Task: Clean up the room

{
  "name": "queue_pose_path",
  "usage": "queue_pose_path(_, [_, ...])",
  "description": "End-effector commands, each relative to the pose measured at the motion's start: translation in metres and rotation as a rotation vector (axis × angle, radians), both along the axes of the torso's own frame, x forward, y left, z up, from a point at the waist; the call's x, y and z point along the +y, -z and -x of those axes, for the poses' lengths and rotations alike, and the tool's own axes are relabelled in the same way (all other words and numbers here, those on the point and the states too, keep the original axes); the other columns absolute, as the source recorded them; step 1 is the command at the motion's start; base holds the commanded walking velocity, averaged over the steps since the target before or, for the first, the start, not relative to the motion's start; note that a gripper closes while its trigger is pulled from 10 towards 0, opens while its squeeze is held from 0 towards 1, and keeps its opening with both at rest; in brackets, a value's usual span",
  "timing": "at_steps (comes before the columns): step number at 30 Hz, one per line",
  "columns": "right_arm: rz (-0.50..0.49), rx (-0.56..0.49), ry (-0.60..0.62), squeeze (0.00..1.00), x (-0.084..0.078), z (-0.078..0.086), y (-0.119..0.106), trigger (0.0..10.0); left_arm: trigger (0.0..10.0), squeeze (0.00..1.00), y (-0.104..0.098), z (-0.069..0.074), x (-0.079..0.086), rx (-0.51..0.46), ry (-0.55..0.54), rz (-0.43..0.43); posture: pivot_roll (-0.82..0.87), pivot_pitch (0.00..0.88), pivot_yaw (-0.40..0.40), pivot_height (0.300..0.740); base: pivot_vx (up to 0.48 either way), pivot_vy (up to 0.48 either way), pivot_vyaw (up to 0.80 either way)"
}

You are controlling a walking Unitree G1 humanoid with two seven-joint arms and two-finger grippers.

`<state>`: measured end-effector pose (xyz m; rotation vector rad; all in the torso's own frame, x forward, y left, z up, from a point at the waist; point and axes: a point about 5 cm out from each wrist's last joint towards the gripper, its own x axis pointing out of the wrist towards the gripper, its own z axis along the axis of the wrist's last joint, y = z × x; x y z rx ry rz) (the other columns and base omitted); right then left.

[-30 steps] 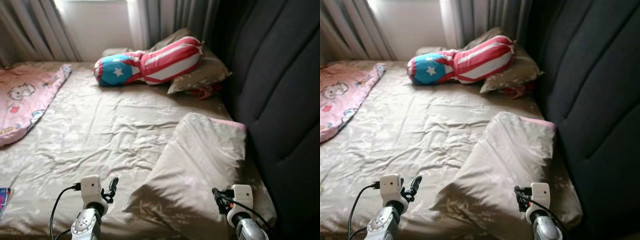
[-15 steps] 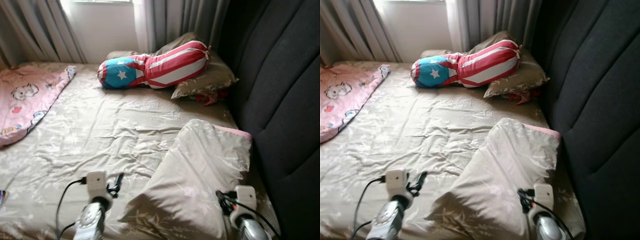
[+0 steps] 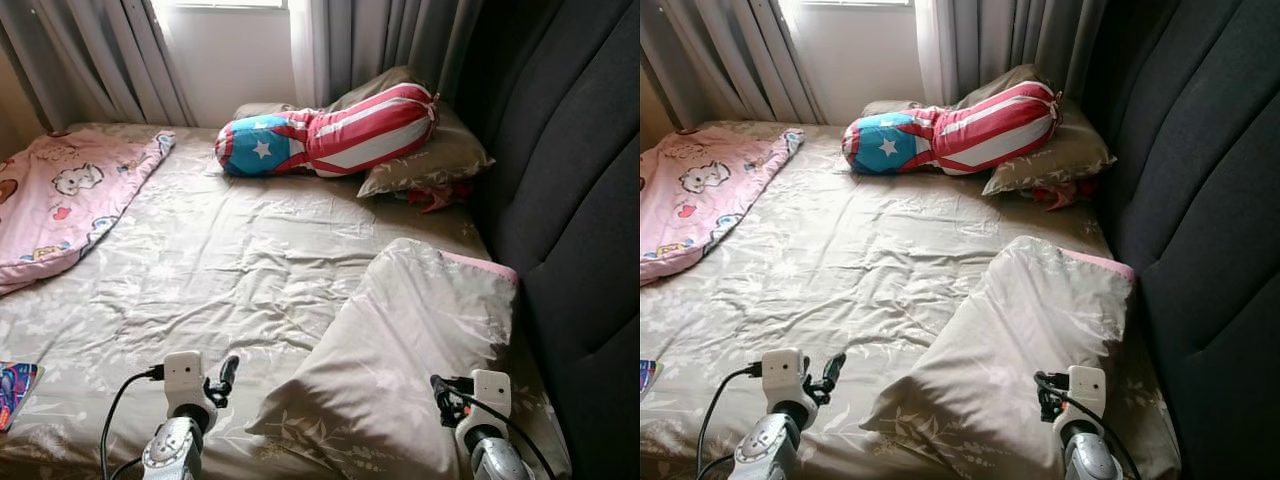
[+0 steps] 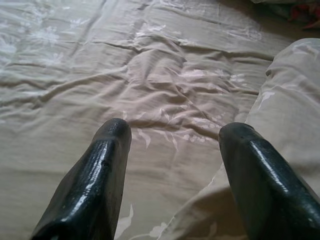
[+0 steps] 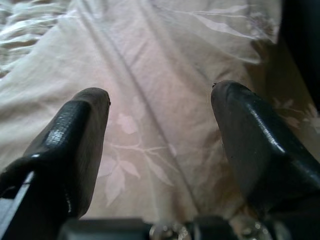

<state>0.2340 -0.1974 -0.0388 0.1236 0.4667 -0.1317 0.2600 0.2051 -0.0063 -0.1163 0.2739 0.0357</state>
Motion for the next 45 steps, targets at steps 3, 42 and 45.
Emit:
queue_pose_path(3, [-0.018, 0.016, 0.045, 0.0, -0.0024, 0.0001, 0.0011, 10.0, 10.0, 0.0, -0.0041, -0.0038, 0.0004, -0.021, 0.007, -0.008, -0.03, 0.0, -0.023, 0.715, 0.0, 0.0, 0.0])
queue_pose_path(42, [-0.017, 0.055, 0.01, 0.0, 0.0066, -0.0031, 0.0029, 10.0, 10.0, 0.0, -0.0046, -0.0034, -0.0002, -0.02, 0.018, -0.01, 0.0, 0.0, -0.026, 0.69, 0.0, 0.0, 0.0])
queue_pose_path(45, [-0.01, 0.062, 0.014, 0.0, 0.0062, -0.0034, 0.003, 10.0, 10.0, 0.0, -0.0043, -0.003, 0.0001, -0.019, 0.015, -0.01, 0.0, 0.0, -0.027, 0.681, 0.0, 0.0, 0.0])
